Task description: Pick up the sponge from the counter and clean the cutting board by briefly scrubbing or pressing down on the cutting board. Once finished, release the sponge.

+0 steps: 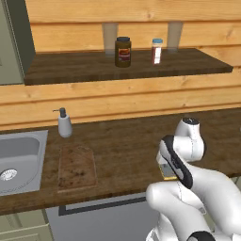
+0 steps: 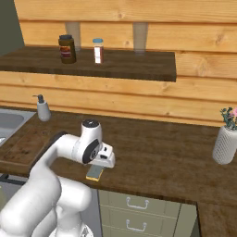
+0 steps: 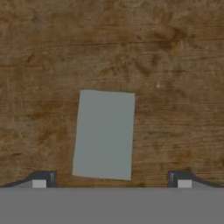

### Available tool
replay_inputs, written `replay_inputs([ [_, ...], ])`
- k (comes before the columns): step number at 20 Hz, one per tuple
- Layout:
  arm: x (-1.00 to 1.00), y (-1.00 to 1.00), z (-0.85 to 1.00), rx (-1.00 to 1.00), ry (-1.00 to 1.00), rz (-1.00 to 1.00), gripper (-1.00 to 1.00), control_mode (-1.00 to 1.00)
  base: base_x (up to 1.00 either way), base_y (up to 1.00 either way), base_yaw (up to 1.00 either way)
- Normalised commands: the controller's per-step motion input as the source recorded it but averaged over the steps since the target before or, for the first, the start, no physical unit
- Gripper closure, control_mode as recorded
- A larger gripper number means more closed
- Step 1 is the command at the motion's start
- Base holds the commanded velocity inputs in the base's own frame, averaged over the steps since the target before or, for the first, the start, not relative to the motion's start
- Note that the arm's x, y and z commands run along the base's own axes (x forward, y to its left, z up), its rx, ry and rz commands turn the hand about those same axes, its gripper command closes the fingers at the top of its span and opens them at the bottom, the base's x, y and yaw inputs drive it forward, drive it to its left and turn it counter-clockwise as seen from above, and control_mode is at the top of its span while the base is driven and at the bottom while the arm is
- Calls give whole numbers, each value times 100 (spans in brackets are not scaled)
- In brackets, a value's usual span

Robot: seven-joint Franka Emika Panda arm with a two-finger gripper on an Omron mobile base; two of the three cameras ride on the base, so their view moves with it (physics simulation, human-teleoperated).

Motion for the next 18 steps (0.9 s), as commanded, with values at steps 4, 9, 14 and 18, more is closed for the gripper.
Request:
replay_inputs([
  [4, 4, 18, -61, 0, 0, 3, -100, -100, 0, 0, 0],
  [9, 2, 13, -56, 0, 0, 0, -100, -100, 0, 0, 0],
  [14, 5, 18, -50, 0, 0, 0, -100, -100, 0, 0, 0],
  [18, 0, 45, -47, 0, 0, 1, -100, -100, 0, 0, 0],
])
